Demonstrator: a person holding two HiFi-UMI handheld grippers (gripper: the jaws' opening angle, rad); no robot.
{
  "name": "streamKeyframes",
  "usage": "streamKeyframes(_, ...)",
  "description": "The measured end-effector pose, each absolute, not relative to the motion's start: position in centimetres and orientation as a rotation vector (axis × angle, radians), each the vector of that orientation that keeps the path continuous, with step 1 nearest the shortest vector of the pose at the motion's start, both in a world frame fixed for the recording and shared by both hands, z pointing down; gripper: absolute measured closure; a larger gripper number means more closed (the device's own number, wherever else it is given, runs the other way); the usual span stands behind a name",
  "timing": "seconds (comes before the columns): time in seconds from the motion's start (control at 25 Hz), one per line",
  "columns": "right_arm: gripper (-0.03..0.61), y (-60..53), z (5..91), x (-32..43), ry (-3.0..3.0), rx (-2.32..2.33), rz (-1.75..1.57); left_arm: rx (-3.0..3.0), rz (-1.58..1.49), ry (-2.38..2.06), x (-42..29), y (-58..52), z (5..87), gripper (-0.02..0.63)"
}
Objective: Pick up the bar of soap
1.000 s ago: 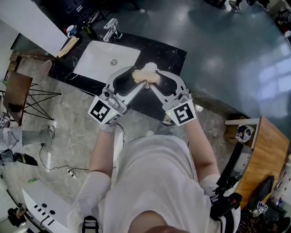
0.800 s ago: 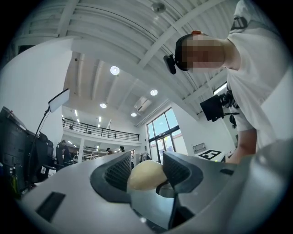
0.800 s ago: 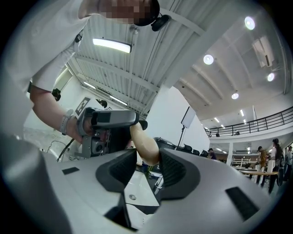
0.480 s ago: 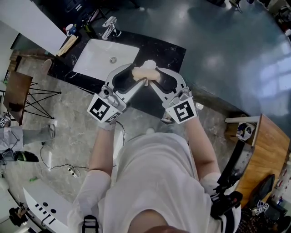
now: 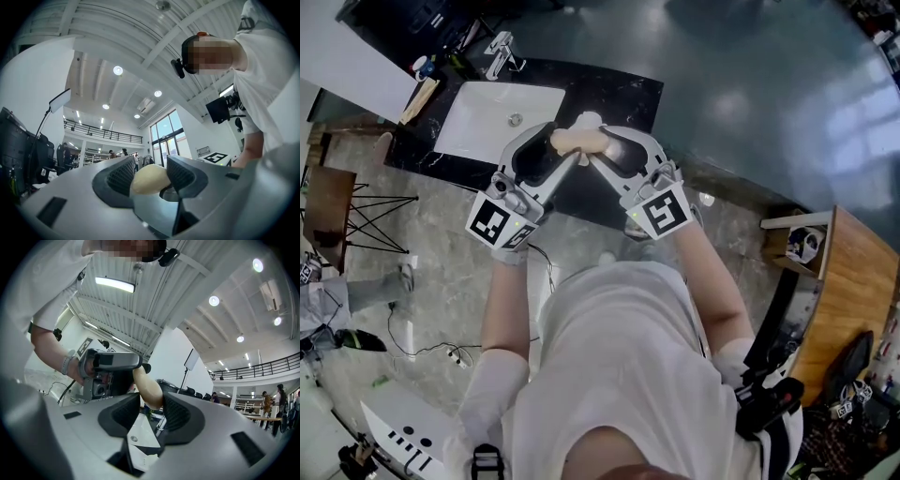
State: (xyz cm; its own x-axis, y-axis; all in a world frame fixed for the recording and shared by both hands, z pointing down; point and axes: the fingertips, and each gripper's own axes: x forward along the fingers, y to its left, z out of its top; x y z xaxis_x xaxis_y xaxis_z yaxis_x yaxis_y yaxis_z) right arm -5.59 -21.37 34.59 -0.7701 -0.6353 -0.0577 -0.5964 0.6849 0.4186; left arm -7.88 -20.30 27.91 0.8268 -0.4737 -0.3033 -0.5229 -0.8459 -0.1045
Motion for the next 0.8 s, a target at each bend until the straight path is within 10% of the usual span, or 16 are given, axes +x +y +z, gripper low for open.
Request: streamKeyframes(0.8, 0.414, -22.4, 35.6, -4.5, -2.76, 1.056, -0.643, -2.856, 0.387, 0.752, -6.7, -21.5, 29.2, 0.413)
